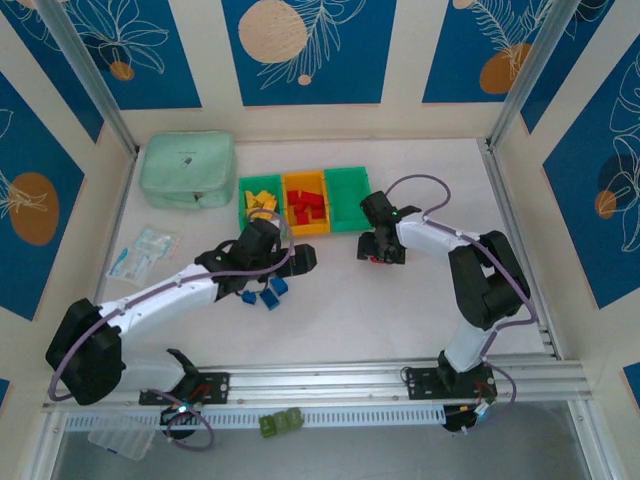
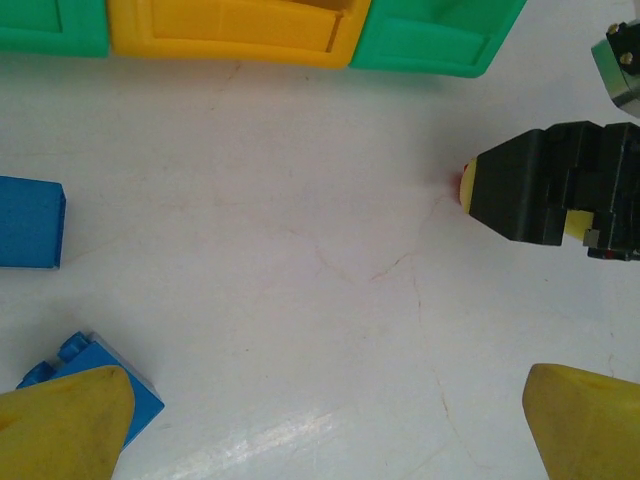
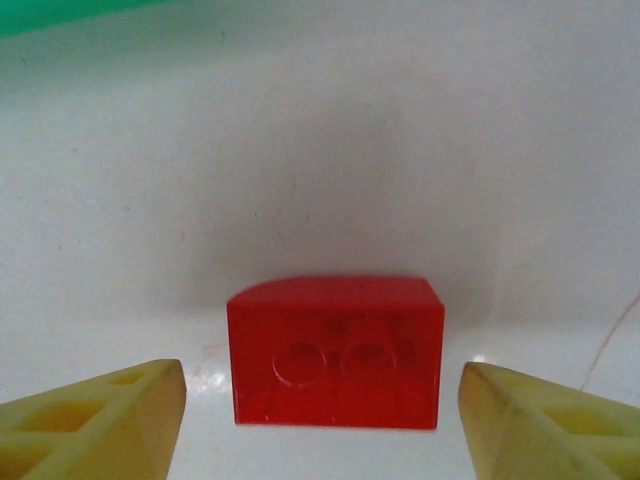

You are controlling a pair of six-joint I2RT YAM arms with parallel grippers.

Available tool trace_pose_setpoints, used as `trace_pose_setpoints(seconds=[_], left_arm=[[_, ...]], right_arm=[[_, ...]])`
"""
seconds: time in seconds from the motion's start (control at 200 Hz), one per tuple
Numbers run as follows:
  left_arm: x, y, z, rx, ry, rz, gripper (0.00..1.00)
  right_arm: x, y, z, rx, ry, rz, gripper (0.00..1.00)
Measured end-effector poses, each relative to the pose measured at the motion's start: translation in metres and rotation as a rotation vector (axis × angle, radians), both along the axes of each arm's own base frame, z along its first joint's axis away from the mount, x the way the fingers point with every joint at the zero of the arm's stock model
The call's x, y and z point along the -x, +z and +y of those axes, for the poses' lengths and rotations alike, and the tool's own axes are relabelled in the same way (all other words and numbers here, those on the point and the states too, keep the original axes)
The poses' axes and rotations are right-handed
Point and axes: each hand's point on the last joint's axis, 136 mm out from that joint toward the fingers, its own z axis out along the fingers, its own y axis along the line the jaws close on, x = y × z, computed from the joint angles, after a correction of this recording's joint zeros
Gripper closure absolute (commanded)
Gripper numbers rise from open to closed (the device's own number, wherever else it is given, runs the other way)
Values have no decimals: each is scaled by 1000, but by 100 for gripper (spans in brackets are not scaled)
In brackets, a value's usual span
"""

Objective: Sort the legos into containers by color
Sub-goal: Pick up the lego from the center of the table, then place the lego in the container.

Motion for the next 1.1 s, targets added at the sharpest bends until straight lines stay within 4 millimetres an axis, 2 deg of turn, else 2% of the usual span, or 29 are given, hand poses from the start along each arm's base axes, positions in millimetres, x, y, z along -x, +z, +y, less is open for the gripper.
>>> trace_pose_setpoints(seconds=[0.145, 0.37, 0.615, 0.685, 0.805, 1.0, 1.1], left_arm=[[-2, 3, -2, 3, 0, -4, 1], [-3, 4, -2, 4, 2, -8, 1], [-5, 8, -3, 4, 7, -16, 1], [-5, 8, -2, 1, 10, -18, 1], [-5, 12, 3, -7, 18, -29, 1], [-6, 25, 20, -13, 53, -54, 1], [-10, 35, 34, -5, 87, -72, 1]], right_arm=[[-8, -3, 1, 16, 10, -2, 42], [-9, -4, 1, 27, 30, -1, 55], [-6, 2, 4, 61, 64, 4, 55], [-7, 12, 13, 71, 92, -17, 56], [-11, 41, 38, 63, 158, -84, 55], [-33, 91, 83, 17, 237, -213, 55], [-48, 104, 105, 0, 271, -258, 55]])
